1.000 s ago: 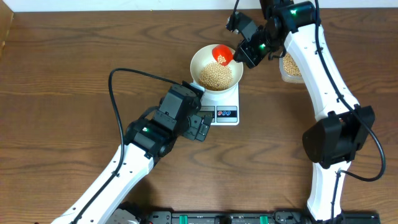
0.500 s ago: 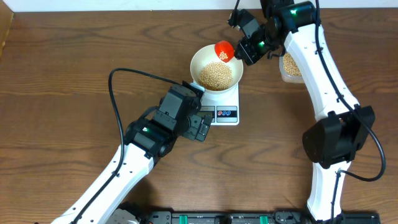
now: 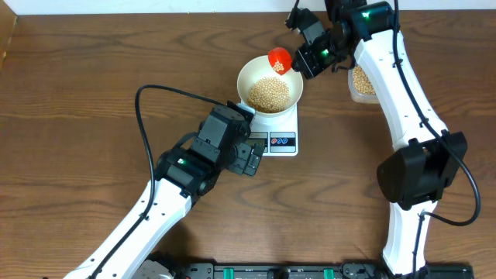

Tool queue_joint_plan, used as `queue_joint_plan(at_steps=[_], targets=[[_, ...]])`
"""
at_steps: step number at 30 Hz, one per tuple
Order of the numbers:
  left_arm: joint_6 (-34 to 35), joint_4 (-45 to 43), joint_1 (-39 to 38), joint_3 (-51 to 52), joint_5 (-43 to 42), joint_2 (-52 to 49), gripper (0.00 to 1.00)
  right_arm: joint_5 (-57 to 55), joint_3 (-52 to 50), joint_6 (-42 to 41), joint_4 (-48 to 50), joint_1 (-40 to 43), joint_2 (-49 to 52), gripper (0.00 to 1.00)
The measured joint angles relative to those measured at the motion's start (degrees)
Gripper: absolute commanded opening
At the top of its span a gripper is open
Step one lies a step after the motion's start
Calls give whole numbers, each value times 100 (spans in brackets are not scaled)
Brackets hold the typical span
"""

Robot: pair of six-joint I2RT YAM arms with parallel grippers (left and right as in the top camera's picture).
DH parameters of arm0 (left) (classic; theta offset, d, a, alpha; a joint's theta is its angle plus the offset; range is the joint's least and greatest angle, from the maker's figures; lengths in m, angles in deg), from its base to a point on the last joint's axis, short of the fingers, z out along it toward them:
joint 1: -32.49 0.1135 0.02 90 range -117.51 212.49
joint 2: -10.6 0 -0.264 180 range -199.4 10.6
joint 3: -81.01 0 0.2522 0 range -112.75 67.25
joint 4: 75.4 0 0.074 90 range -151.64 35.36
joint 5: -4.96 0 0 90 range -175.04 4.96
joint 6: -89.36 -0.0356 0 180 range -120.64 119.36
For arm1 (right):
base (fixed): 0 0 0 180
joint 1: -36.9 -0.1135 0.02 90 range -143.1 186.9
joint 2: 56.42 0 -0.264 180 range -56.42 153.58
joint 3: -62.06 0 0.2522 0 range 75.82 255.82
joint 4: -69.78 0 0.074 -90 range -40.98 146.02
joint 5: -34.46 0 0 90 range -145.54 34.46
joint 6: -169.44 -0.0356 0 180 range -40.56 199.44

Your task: Scoop item into bowl and weigh 50g on scale

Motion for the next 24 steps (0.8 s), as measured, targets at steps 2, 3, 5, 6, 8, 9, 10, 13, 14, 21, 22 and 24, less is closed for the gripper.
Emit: queue_joint_plan(at_steps=[2,3,5,6,8,9,10,13,14,21,22,24], targets=[[0,0,0,0,-2,0,100,0,0,-35,0,0,0,1],[0,0,0,0,0,0,100,0,0,-57,-4,0,0,1],[0,0,0,0,-2,0,100,0,0,-55,-9,0,0,1],[0,-2,0,0,0,0,100,0,0,-46,-11,-4,0,1],[0,0,0,0,0,0,100,0,0,-33,-13,-22,0,1],[0,0,0,0,0,0,100,0,0,-33,-9,-35,0,1],[0,0,0,0,0,0,100,0,0,-35,-2,-46,0,1],[0,0,0,0,0,0,100,-57,0,-98,46,-48,0,1],[0,0,0,0,0,0,100,-92,0,-129,74,-48,0,1],[0,-2,0,0,0,0,100,-236,0,-258,125,-48,0,1],[0,0,0,0,0,0,100,-243,0,-256,125,-50,0,1],[0,0,0,0,-2,0,100,-256,0,-256,125,-55,0,1]])
